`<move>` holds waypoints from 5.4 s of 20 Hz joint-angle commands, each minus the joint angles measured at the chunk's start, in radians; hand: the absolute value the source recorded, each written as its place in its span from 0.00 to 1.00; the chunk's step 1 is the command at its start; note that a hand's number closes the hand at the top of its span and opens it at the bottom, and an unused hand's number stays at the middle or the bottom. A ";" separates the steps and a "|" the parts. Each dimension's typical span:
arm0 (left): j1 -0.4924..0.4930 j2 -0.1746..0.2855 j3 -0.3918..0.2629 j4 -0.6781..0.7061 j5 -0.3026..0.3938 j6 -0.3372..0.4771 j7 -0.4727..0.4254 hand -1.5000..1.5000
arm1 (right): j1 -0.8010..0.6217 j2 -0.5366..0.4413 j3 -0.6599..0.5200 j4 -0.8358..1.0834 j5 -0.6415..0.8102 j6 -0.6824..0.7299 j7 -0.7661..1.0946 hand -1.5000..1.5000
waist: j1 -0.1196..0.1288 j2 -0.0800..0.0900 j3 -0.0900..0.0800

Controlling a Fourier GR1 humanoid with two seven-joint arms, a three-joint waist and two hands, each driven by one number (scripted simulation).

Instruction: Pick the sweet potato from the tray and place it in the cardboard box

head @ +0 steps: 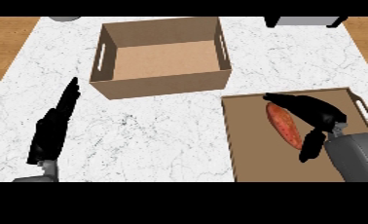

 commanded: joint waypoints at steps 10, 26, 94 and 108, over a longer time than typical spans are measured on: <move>-0.050 -0.010 0.041 0.081 -0.009 -0.023 -0.059 0.50 | -0.013 0.043 -0.031 0.041 0.140 -0.247 -0.091 1.00 | -0.002 0.001 0.000; -0.074 -0.048 -0.067 0.042 -0.046 -0.063 -0.054 0.50 | -0.594 -0.017 -0.071 0.478 0.199 -0.438 -0.467 1.00 | 0.158 0.054 0.005; -0.068 -0.041 -0.010 0.036 -0.048 -0.052 -0.043 0.50 | -1.184 0.373 -0.528 1.224 -0.510 -0.272 -0.378 0.00 | 0.107 0.045 -0.001; -0.102 -0.054 -0.031 0.024 -0.053 -0.055 -0.047 0.50 | -1.133 0.051 -0.597 1.205 -0.567 -0.143 -0.332 0.00 | 0.154 0.085 0.003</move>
